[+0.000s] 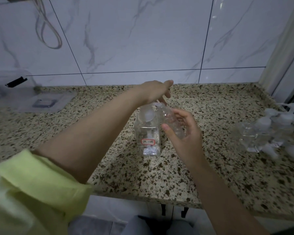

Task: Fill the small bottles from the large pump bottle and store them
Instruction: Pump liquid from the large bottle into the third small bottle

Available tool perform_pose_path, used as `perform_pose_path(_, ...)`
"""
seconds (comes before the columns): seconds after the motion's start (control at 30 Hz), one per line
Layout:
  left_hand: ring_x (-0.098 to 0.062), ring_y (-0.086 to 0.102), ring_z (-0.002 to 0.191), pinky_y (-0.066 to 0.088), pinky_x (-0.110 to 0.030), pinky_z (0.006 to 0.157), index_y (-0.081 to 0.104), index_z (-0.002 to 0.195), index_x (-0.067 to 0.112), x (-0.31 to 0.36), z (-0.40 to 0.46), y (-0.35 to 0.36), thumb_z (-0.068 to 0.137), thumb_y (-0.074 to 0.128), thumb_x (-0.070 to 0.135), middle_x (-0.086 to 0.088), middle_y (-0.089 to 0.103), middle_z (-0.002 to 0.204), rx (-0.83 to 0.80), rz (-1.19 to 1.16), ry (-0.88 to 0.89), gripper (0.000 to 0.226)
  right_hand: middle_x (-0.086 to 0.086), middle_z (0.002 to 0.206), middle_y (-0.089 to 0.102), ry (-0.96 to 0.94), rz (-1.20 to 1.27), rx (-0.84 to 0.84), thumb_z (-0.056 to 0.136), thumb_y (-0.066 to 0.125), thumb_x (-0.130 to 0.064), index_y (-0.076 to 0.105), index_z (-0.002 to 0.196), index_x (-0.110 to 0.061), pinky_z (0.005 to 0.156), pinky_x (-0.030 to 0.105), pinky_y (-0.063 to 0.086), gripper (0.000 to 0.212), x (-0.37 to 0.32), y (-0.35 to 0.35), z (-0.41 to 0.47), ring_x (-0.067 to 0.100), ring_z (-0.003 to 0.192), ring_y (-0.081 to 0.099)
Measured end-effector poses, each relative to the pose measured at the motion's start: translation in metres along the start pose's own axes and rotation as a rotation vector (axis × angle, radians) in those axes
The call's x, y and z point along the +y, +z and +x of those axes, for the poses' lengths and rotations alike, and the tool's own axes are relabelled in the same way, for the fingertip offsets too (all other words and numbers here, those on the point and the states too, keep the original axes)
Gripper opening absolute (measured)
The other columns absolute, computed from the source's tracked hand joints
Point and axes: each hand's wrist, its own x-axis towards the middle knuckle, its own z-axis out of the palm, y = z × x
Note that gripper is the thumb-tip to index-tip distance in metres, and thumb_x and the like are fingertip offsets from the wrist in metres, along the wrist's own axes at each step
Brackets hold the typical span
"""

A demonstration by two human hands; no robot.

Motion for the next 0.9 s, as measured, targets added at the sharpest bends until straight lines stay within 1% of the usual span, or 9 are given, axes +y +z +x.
perform_pose_path(0.13,-0.022,0.064,0.108,0.038,-0.04,0.1,0.068,0.121,0.018,0.0009,0.0002,-0.0011,0.104,0.016,0.056,-0.001,0.074,0.109,0.0,-0.031,-0.007,0.066,-0.03,0.114,0.063,0.008,0.004,-0.002,0.086,0.079,-0.02,0.058,0.12,-0.037,0.093,0.015,0.049,0.043,0.0005,0.0,0.0,-0.003,0.109,0.06)
perform_pose_path(0.17,-0.023,0.062,0.11,0.038,-0.041,0.101,0.068,0.121,0.019,0.0014,0.0,-0.0013,0.104,0.015,0.056,-0.002,0.074,0.11,-0.006,-0.016,-0.01,0.067,-0.031,0.114,0.063,0.007,0.003,0.003,0.086,0.079,-0.02,0.058,0.119,-0.039,0.093,0.016,0.049,0.043,-0.0002,0.0001,0.0,-0.002,0.109,0.06)
perform_pose_path(0.3,-0.023,0.06,0.112,0.037,-0.04,0.099,0.067,0.123,0.02,0.002,0.0013,-0.0011,0.104,0.013,0.056,-0.002,0.073,0.114,-0.012,0.014,-0.006,0.067,-0.03,0.114,0.063,0.016,0.003,0.015,0.087,0.079,-0.021,0.057,0.116,-0.046,0.099,0.039,0.053,0.045,-0.0019,0.0003,0.0,0.003,0.111,0.061)
perform_pose_path(0.43,-0.026,0.057,0.115,0.039,-0.042,0.104,0.067,0.124,0.019,0.0026,0.0014,-0.0009,0.104,0.013,0.057,-0.004,0.071,0.118,-0.029,0.018,-0.033,0.068,-0.032,0.113,0.063,0.014,-0.008,0.022,0.087,0.079,-0.02,0.056,0.117,-0.046,0.098,0.049,0.053,0.046,-0.0023,0.0002,-0.0004,0.003,0.11,0.062)
perform_pose_path(0.53,-0.025,0.057,0.113,0.037,-0.042,0.104,0.067,0.124,0.021,0.0011,0.0001,-0.0015,0.104,0.013,0.057,-0.002,0.072,0.116,-0.014,0.017,-0.029,0.068,-0.032,0.114,0.064,0.007,-0.008,0.023,0.087,0.079,-0.021,0.057,0.119,-0.042,0.1,0.046,0.052,0.044,-0.0027,0.0006,0.0,0.002,0.111,0.062)
perform_pose_path(0.67,-0.023,0.058,0.111,0.037,-0.04,0.098,0.067,0.124,0.021,0.002,-0.0009,-0.0016,0.104,0.012,0.057,-0.001,0.073,0.114,-0.006,0.018,-0.016,0.069,-0.031,0.116,0.064,0.0,-0.008,0.02,0.084,0.076,-0.032,0.058,0.12,-0.041,0.101,0.043,0.052,0.042,-0.002,-0.0004,0.0003,0.004,0.113,0.062)
perform_pose_path(0.8,-0.022,0.062,0.108,0.038,-0.041,0.098,0.066,0.124,0.02,0.0021,0.0009,-0.003,0.103,0.012,0.058,-0.002,0.072,0.114,-0.032,0.039,-0.029,0.07,-0.033,0.115,0.063,0.002,-0.011,0.015,0.085,0.078,-0.029,0.058,0.119,-0.042,0.1,0.042,0.052,0.042,-0.0025,-0.0001,-0.0001,0.001,0.112,0.061)
perform_pose_path(0.87,-0.02,0.064,0.105,0.037,-0.04,0.095,0.065,0.126,0.019,0.0039,0.0025,-0.0021,0.103,0.012,0.058,-0.003,0.071,0.115,-0.044,0.057,-0.03,0.07,-0.033,0.115,0.063,-0.007,-0.015,0.017,0.086,0.077,-0.032,0.058,0.12,-0.039,0.099,0.041,0.053,0.041,-0.0028,-0.0008,-0.0002,0.002,0.111,0.061)
perform_pose_path(0.9,-0.022,0.062,0.108,0.038,-0.04,0.096,0.065,0.126,0.018,0.0038,0.0022,-0.0017,0.104,0.012,0.058,-0.003,0.071,0.116,-0.038,0.059,-0.026,0.07,-0.033,0.115,0.063,-0.012,-0.016,0.015,0.086,0.076,-0.033,0.057,0.121,-0.039,0.097,0.041,0.053,0.039,-0.0033,-0.0004,-0.0001,0.002,0.11,0.061)
